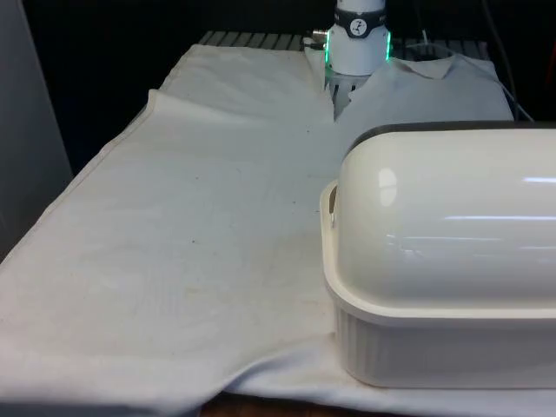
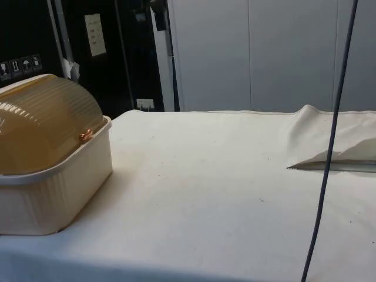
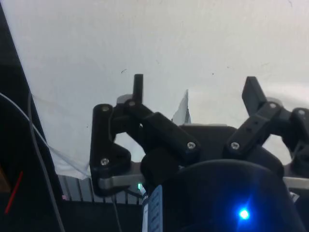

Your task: Open the lid, then close it.

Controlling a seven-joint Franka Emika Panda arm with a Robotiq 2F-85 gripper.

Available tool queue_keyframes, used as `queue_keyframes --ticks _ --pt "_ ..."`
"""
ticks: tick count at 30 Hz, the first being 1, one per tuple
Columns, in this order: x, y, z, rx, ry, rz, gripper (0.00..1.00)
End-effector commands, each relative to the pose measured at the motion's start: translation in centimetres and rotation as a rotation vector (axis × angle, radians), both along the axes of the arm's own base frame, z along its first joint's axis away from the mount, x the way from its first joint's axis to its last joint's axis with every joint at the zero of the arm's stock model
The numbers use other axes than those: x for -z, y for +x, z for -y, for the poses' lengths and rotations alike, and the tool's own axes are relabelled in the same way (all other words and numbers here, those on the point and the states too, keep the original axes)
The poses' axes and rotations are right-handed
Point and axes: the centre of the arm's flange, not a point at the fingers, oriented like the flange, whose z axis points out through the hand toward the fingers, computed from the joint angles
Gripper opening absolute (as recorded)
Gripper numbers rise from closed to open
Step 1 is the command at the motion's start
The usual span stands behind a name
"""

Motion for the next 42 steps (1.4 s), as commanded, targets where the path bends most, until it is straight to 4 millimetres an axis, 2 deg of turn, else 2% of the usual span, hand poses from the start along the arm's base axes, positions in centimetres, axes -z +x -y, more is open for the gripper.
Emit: queue_keyframes --ticks 1,3,4,9,10,12,13,14,18,35,42 --pt "0.0 0.0 0.0 0.0 0.0 0.0 0.98" --pt "0.0 0.0 0.0 0.0 0.0 0.0 0.84" --pt "0.0 0.0 0.0 0.0 0.0 0.0 0.84" --pt "0.0 0.0 0.0 0.0 0.0 0.0 0.56" --pt "0.0 0.0 0.0 0.0 0.0 0.0 0.44" --pt "0.0 0.0 0.0 0.0 0.0 0.0 0.33" --pt "0.0 0.0 0.0 0.0 0.0 0.0 0.33" --pt "0.0 0.0 0.0 0.0 0.0 0.0 0.27" --pt "0.1 -0.1 -0.1 0.0 0.001 0.002 0.0" --pt "2.3 -2.8 -0.8 -0.01 0.01 0.062 0.0" --pt "2.8 -3.6 -2.0 -0.02 0.025 0.125 0.0"
